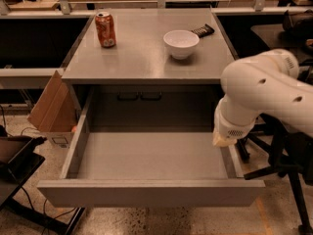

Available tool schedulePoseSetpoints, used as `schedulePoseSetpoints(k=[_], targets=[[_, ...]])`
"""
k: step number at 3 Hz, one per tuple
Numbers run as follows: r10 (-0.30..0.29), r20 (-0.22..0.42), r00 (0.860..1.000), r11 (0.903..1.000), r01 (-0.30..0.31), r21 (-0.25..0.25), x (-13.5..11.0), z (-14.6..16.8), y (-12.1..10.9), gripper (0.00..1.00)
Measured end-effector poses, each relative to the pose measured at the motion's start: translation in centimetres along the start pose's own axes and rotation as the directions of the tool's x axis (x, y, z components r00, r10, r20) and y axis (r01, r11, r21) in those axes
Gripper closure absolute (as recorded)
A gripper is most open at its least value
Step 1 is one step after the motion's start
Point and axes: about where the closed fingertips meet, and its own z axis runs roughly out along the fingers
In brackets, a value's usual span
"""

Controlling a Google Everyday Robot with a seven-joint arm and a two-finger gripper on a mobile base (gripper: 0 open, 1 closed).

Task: Open top drawer

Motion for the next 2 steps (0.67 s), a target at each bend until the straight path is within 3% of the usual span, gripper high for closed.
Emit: schedulePoseSetpoints(k=[1, 2], targets=[[-0.042, 0.001, 0.999, 0.9991, 0.042, -0.01, 3.1, -3.0, -3.5, 1.0], [0.013, 0.047, 0.999, 0.9995, -0.011, -0.029, 9.2, -5.5, -7.5, 1.0]])
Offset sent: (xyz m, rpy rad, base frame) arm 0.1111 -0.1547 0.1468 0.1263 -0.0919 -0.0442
